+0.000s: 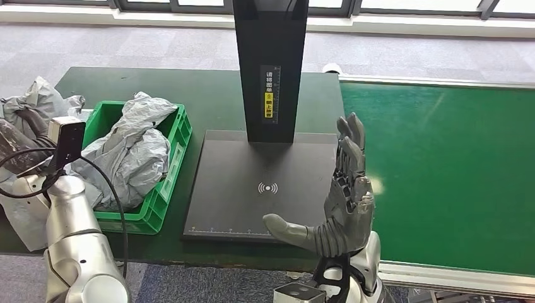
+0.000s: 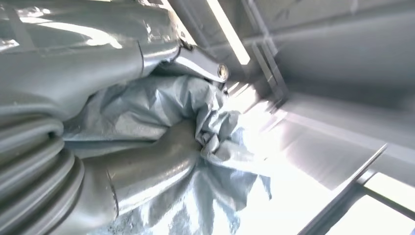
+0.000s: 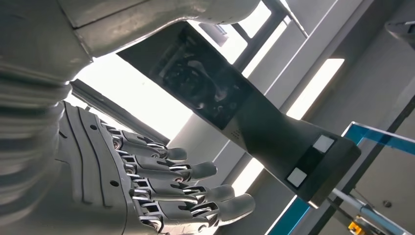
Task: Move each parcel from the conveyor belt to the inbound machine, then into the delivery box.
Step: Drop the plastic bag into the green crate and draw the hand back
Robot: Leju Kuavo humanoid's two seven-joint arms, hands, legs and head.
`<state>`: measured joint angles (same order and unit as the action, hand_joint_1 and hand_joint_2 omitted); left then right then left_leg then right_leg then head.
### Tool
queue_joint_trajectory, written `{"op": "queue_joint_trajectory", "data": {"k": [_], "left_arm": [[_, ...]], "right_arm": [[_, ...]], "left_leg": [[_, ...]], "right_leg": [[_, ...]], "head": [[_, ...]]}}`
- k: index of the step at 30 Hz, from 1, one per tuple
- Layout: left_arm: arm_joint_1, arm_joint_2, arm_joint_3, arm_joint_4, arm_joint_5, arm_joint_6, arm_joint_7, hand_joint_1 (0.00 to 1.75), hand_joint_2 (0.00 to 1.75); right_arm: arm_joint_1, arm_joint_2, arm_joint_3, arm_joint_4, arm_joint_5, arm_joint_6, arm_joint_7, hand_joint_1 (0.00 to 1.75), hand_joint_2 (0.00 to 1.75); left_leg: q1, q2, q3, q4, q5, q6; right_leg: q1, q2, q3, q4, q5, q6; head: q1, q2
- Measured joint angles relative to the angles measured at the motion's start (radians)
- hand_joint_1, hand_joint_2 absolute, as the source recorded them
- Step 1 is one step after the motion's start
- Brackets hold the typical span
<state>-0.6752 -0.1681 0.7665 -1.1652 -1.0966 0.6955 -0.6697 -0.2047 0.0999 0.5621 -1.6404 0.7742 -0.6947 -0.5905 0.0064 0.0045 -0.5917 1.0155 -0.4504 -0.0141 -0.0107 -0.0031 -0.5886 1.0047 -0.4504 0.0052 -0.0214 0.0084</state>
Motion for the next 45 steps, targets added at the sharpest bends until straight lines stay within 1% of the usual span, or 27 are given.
{"op": "queue_joint_trajectory", "data": {"k": [3,6,7,9,10,11,13,16,20,21,23,25,26,30,34,36,38,41,45], "left_arm": [[-0.035,0.029,0.04,0.123,-0.068,0.0,0.034,1.75,1.75],[-0.052,0.043,0.059,0.201,-0.084,0.001,0.047,1.75,1.75],[-0.056,0.045,0.061,0.224,-0.089,0.001,0.054,1.7,1.75],[-0.062,0.051,0.062,0.273,-0.097,0.001,0.074,0.83,1.75],[-0.064,0.053,0.062,0.299,-0.095,0.001,0.083,0.39,1.31],[-0.065,0.054,0.062,0.324,-0.084,0.001,0.087,0.0,0.87],[-0.062,0.053,0.062,0.371,-0.026,0.001,0.077,0.0,0.0],[-0.047,0.042,0.044,0.412,0.115,-0.005,0.049,0.0,0.0],[-0.022,0.029,-0.04,0.413,0.269,-0.033,0.057,0.0,0.0],[-0.015,0.027,-0.062,0.41,0.308,-0.049,0.062,0.0,0.0],[0.002,0.025,-0.108,0.398,0.421,-0.113,0.068,0.0,0.0],[0.024,0.02,-0.16,0.378,0.53,-0.173,0.07,0.0,0.0],[0.039,0.017,-0.188,0.364,0.567,-0.186,0.067,0.0,0.0],[0.128,-0.004,-0.315,0.258,0.676,-0.189,0.057,0.0,0.0],[0.205,-0.016,-0.396,0.187,0.709,-0.189,0.068,0.0,0.0],[0.227,-0.019,-0.422,0.162,0.73,-0.189,0.071,0.0,0.0],[0.253,-0.022,-0.442,0.13,0.785,-0.189,0.072,0.0,0.0],[0.325,-0.031,-0.478,0.038,0.884,-0.185,0.07,0.0,0.0],[0.427,-0.042,-0.552,-0.117,0.879,-0.151,0.042,0.0,0.0]], "right_arm": [[0.0,-0.008,0.006,0.0,-0.003,0.0,-0.004,0.0,1.75],[0.0,-0.013,0.008,0.0,-0.006,0.0,-0.004,0.0,1.75],[0.0,-0.014,0.009,0.0,-0.006,0.0,-0.003,0.0,1.75],[0.001,-0.017,0.009,0.0,-0.002,0.0,-0.002,0.0,1.75],[0.002,-0.018,0.009,0.0,0.002,0.0,0.0,0.0,1.75],[0.004,-0.02,0.009,0.0,0.007,0.0,0.002,0.0,1.75],[0.008,-0.022,0.009,0.0,0.018,0.0,0.01,0.0,1.75],[0.011,-0.025,0.01,-0.003,0.032,0.0,0.027,0.0,1.75],[0.011,-0.025,0.011,-0.005,0.044,0.0,0.046,0.0,1.75],[0.011,-0.025,0.011,-0.005,0.046,0.0,0.049,0.0,1.75],[0.01,-0.025,0.012,-0.005,0.051,0.0,0.058,0.0,1.75],[0.009,-0.025,0.012,-0.005,0.055,0.0,0.069,0.0,1.75],[0.009,-0.025,0.012,-0.005,0.052,0.0,0.074,0.0,1.75],[0.009,-0.025,0.012,-0.005,0.0,0.005,0.083,0.0,1.75],[0.01,-0.026,0.012,-0.005,-0.016,0.006,0.077,0.0,1.75],[0.01,-0.026,0.012,-0.005,-0.022,0.005,0.07,0.0,0.87],[0.011,-0.025,0.012,-0.005,-0.029,0.003,0.059,0.0,0.0],[0.021,-0.024,0.008,-0.005,-0.031,0.0,0.025,0.0,0.0],[0.051,-0.015,-0.01,-0.011,-0.018,-0.001,-0.008,0.0,0.0]], "left_leg": [[0.0,-0.001,-0.001,0.0,0.0,0.0],[0.0,-0.001,-0.001,0.0,0.0,0.0],[0.0,-0.001,-0.001,0.0,0.0,0.0],[-0.001,-0.001,-0.001,0.0,0.0,0.0],[-0.001,-0.001,-0.001,0.0,0.0,0.0],[-0.001,-0.001,-0.001,0.0,0.0,0.0],[-0.001,-0.001,-0.001,0.0,0.0,0.0],[-0.001,-0.001,-0.001,0.0,0.0,0.0],[-0.001,-0.002,0.0,0.0,0.0,0.0],[-0.001,-0.002,0.0,0.0,0.0,0.0],[-0.001,-0.003,0.001,0.0,0.0,0.0],[-0.001,-0.003,0.001,0.0,0.0,0.0],[-0.001,-0.003,0.001,0.0,0.0,0.0],[-0.002,-0.004,0.003,0.0,0.0,0.0],[-0.002,-0.004,0.001,0.0,0.0,0.0],[-0.002,-0.003,0.001,0.0,0.0,0.0],[-0.002,-0.003,0.001,0.0,0.0,0.0],[-0.001,-0.001,0.001,0.0,-0.001,-0.001],[0.0,-0.002,-0.001,0.0,-0.003,-0.001]], "right_leg": [[0.0,0.0,0.0,0.0,0.0,0.0],[0.0,-0.001,0.0,0.0,0.0,0.0],[0.0,-0.001,0.0,0.0,0.0,0.0],[0.0,-0.001,0.0,-0.001,0.0,0.0],[-0.001,-0.001,0.0,-0.001,0.0,0.0],[-0.001,-0.001,0.0,-0.001,0.0,0.0],[0.0,-0.001,0.0,-0.001,0.0,0.0],[-0.001,0.0,0.0,-0.001,0.0,0.0],[-0.001,-0.002,0.001,-0.001,0.0,0.0],[-0.001,-0.003,0.001,-0.001,-0.001,0.001],[-0.001,-0.003,0.002,-0.001,-0.001,0.001],[-0.001,-0.004,0.003,-0.001,-0.001,0.001],[-0.001,-0.004,0.004,-0.001,-0.001,0.001],[-0.002,-0.005,0.005,-0.001,-0.001,0.001],[-0.001,-0.005,0.003,-0.001,-0.001,0.001],[-0.001,-0.004,0.002,-0.001,-0.001,0.001],[-0.001,-0.004,0.002,-0.001,0.0,0.001],[0.0,-0.001,0.001,-0.001,-0.001,0.001],[0.0,-0.001,0.0,-0.001,-0.002,0.001]], "head": [[0.0,0.0],[0.0,0.0],[0.0,0.0],[0.0,0.0],[0.0,0.0],[0.0,0.0],[0.0,0.0],[0.0,0.0],[0.0,0.0],[0.0,0.0],[0.0,0.0],[0.0,0.0],[0.0,0.0],[0.0,0.0],[0.0,0.0],[0.0,0.0],[0.0,0.0],[0.0,0.0],[0.0,0.0]]}}
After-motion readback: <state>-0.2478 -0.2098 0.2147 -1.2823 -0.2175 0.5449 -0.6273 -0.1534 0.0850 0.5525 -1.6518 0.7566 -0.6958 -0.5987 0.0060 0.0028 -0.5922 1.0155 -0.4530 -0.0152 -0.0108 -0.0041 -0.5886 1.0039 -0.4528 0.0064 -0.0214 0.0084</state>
